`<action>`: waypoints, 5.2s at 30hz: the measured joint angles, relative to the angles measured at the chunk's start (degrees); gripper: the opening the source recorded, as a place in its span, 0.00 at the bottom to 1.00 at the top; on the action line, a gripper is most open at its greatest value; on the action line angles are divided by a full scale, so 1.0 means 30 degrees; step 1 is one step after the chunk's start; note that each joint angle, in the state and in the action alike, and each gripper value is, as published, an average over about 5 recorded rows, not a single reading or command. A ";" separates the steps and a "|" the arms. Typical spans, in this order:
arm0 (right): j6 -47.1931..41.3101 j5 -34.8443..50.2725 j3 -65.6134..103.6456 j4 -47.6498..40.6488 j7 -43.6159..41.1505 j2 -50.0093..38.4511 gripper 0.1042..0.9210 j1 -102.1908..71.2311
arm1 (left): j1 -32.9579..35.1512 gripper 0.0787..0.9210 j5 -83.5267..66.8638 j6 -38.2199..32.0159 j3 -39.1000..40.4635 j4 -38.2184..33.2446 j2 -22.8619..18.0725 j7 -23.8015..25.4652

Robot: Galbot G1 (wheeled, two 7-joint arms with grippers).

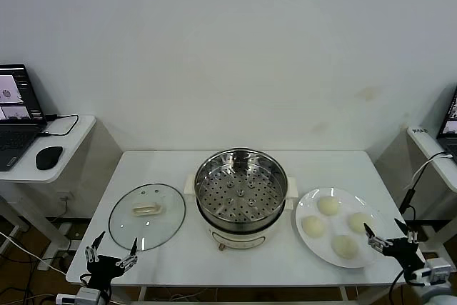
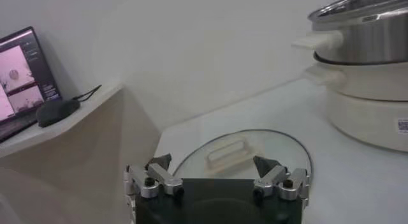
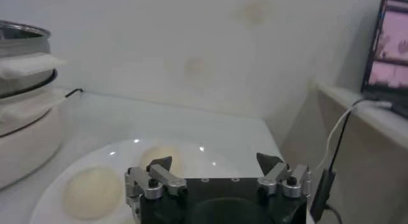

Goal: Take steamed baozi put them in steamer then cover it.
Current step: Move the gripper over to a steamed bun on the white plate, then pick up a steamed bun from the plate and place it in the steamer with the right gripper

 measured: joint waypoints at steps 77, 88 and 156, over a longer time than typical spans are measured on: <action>0.1935 -1.7072 -2.1068 -1.6093 -1.9265 -0.1803 0.88 2.3869 | 0.1551 0.88 0.1650 -0.0322 0.0079 -0.0607 -0.1119 -0.0094; 0.1831 -1.7117 -2.1143 -1.6460 -1.8767 -0.1578 0.85 2.3821 | 0.1511 0.88 0.1652 -0.0339 0.0093 -0.0519 -0.1236 -0.0121; 1.3861 -0.7622 -3.3055 -1.6416 -2.2303 0.4446 0.60 3.7552 | 0.1898 0.88 0.2470 -0.0311 -0.0118 -0.1311 -0.1952 -0.0262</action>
